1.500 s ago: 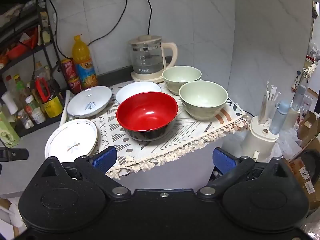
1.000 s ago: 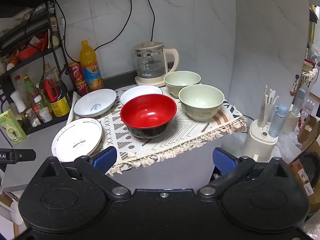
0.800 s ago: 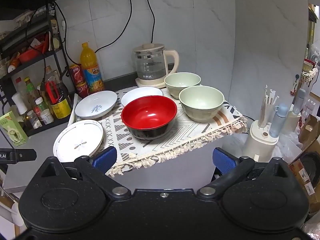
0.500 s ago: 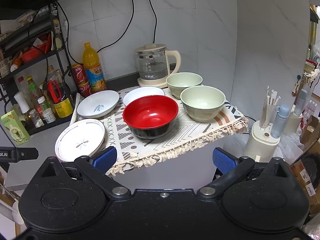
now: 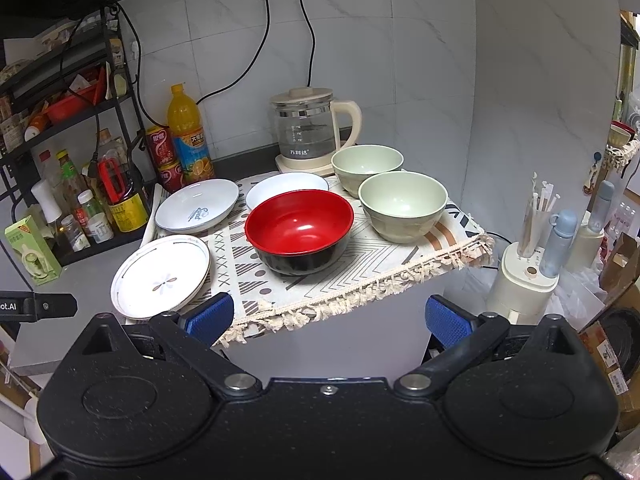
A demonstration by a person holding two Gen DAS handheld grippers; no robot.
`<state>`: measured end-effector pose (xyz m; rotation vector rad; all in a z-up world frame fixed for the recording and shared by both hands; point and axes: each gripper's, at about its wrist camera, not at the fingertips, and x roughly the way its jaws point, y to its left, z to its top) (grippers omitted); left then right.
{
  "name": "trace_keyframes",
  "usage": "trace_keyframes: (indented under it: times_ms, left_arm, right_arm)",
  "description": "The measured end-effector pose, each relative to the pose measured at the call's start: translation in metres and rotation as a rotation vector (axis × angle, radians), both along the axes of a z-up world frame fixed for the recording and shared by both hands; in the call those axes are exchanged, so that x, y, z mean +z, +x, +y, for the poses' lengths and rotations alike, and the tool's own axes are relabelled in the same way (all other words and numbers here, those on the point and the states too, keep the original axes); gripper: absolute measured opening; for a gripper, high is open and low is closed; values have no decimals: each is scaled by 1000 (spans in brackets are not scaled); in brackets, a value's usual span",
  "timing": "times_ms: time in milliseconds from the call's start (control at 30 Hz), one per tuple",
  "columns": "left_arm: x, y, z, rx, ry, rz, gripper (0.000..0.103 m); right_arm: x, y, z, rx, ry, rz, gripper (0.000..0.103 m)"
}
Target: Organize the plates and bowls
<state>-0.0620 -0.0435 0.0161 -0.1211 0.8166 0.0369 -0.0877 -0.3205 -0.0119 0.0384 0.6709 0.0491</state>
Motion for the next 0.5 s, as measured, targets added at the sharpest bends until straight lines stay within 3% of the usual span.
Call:
trace_keyframes:
  times_ms: [500]
  left_arm:
    - [1,-5,0,-1,6,-2,102]
  right_arm:
    - [4,0,0,5,-3,7,103]
